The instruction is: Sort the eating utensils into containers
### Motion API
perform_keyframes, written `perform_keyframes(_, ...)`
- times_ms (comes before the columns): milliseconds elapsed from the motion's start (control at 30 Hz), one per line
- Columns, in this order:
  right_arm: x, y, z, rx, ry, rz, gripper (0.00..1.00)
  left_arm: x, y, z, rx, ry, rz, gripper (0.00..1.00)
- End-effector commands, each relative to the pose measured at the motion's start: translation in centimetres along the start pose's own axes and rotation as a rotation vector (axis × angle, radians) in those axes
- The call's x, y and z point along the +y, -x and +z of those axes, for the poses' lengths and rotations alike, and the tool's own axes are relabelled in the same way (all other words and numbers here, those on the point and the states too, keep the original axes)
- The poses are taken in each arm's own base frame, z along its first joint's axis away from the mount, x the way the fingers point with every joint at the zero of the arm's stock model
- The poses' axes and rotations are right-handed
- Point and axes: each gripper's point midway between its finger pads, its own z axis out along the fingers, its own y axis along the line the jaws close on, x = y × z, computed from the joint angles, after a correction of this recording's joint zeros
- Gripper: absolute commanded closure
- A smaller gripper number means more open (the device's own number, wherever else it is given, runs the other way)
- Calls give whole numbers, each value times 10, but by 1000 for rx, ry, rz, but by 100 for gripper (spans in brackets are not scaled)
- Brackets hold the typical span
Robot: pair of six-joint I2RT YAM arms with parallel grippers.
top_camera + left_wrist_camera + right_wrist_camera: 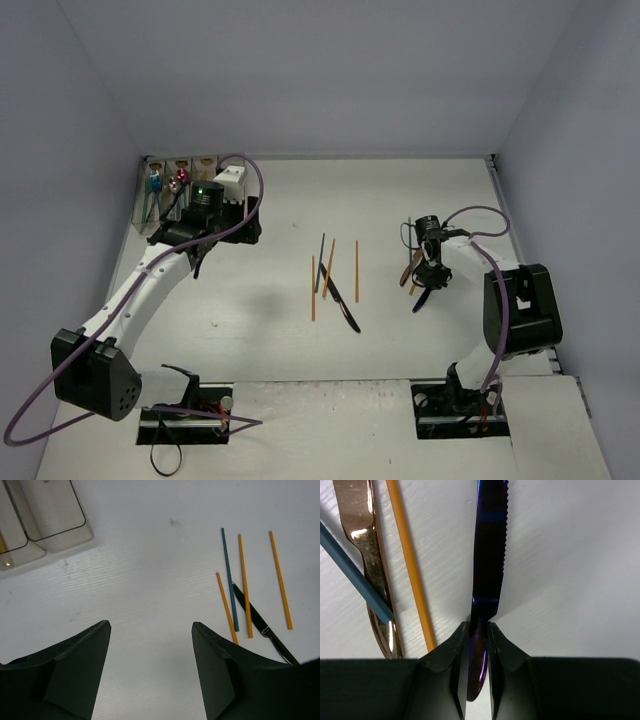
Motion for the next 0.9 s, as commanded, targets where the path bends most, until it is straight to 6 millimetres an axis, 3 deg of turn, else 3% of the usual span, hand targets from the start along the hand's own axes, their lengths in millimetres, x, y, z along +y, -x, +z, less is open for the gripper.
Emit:
perform_keyframes(0, 0, 42, -48, -197, 28, -45, 100, -37, 34, -11, -107, -161, -25, 37)
perform_keyframes(67, 10, 49, -64, -245, 78, -74, 100, -50, 35, -12, -106, -222, -43, 37)
perform_keyframes(167, 34, 64, -105, -347, 204, -111, 100, -79, 32, -17, -86, -333, -92, 37)
perform_keyframes(267, 53, 67, -132, -386, 315, -122, 100, -102, 29, -23, -88, -399, -103, 37)
perform_keyframes(500, 103, 74, -203, -445, 667, -78, 100, -178, 35, -43, -142, -645, -179, 37)
perform_keyframes(700, 133, 74, -236, -451, 838, -39, 100, -234, 35, -46, -139, -743, -129, 37)
perform_keyframes(867, 150, 61, -251, -410, 953, -30, 100, -265, 32, -44, -119, -773, -82, 37)
